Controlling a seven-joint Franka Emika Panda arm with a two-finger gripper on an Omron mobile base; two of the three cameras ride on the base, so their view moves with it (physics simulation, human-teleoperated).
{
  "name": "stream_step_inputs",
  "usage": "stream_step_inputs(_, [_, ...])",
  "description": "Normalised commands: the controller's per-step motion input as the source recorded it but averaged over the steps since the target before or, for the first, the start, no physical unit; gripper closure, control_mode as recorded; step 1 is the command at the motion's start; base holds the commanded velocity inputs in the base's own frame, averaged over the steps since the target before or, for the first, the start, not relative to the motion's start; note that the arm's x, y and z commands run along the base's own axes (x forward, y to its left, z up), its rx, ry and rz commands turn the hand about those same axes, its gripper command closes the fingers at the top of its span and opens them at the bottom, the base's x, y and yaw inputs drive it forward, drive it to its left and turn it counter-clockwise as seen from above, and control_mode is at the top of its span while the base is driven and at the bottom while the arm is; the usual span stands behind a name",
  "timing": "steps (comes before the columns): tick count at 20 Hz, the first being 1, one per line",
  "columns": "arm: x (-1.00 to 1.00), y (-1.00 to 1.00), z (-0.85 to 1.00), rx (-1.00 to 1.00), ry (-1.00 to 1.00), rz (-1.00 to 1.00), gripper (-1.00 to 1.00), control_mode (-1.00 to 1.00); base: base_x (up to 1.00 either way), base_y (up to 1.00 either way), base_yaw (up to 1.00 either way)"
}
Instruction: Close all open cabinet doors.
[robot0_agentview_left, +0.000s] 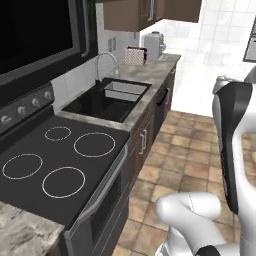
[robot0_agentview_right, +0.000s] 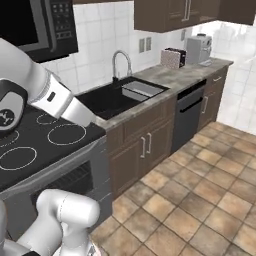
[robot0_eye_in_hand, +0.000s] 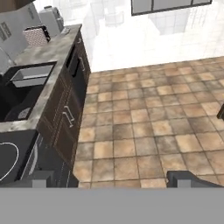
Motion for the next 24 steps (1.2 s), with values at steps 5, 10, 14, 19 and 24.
stream_step_inputs(5, [0.00,0.00,0.00,0.00,0.00,0.00,-1.00,1.00,0.73,-0.66,-0.40])
stream_step_inputs(10, [0.00,0.00,0.00,0.00,0.00,0.00,-1.00,1.00,1.00,-0.37,-0.10])
stream_step_inputs(14, [0.00,0.00,0.00,0.00,0.00,0.00,-1.00,1.00,1.00,-0.37,0.00])
stream_step_inputs(19, [0.00,0.00,0.00,0.00,0.00,0.00,-1.00,1.00,1.00,-0.34,0.00])
stream_step_inputs(24, [0.00,0.00,0.00,0.00,0.00,0.00,-1.00,1.00,1.00,-0.34,0.00])
